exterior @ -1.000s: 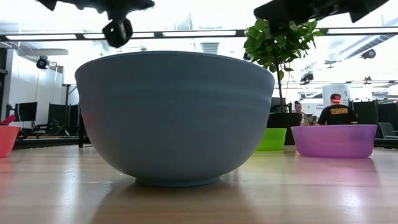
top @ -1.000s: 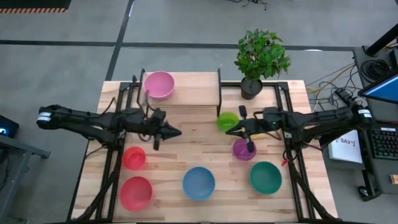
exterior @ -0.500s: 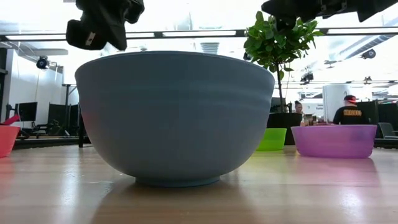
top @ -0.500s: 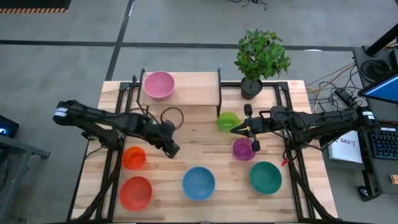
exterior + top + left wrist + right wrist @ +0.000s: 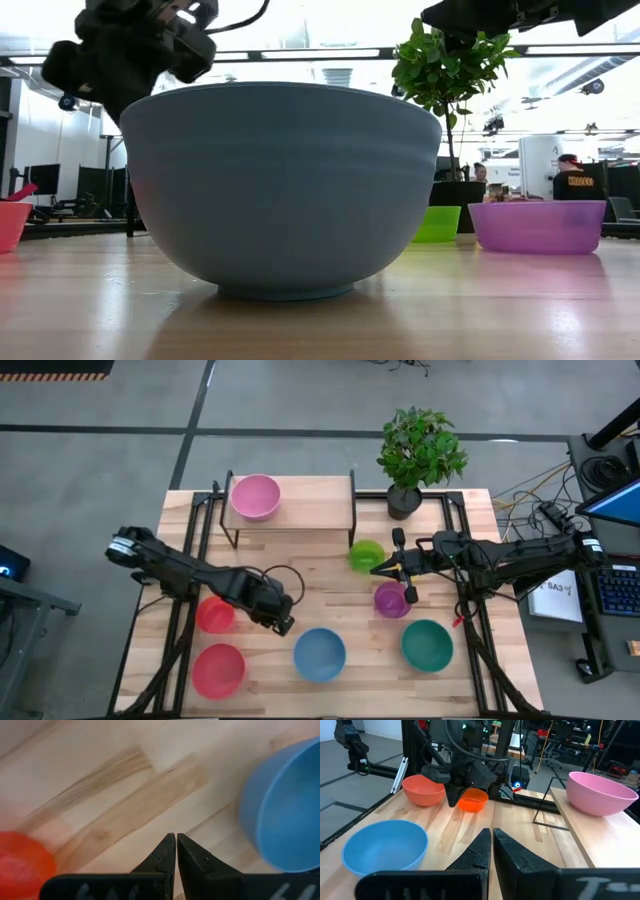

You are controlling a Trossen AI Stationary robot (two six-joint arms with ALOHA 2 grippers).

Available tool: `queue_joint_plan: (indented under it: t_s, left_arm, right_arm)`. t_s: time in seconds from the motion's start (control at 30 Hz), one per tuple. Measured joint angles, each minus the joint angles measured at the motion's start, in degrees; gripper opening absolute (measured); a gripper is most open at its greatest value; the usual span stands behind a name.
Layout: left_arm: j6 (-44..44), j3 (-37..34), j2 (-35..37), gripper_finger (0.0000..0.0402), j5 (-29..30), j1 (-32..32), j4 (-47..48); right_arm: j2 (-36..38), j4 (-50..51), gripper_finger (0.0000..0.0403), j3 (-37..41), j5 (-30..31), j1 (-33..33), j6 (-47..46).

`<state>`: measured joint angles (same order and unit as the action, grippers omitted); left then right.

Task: Place and stack bowls onto a shelf
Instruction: Put the small orange bowl on the shelf

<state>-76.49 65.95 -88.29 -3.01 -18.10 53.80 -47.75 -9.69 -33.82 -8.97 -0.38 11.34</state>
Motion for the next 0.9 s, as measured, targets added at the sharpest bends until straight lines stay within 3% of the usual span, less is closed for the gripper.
queue_joint_plan:
  t_s: [0.47, 0.9]
  left_arm:
    - [-7.0, -0.1, 0.4, 0.0007, 1.4, -5.3, 18.5]
    - [-9.8, -6.6, 0.4, 0.0128, 3.6, -6.2, 19.6]
  right_arm:
    - [-0.1, 0.0, 0.0009, 0.0, 0.0, 0.0, -0.2]
    - [-0.5, 0.0, 0.0009, 0.0, 0.0, 0.0, 0.2]
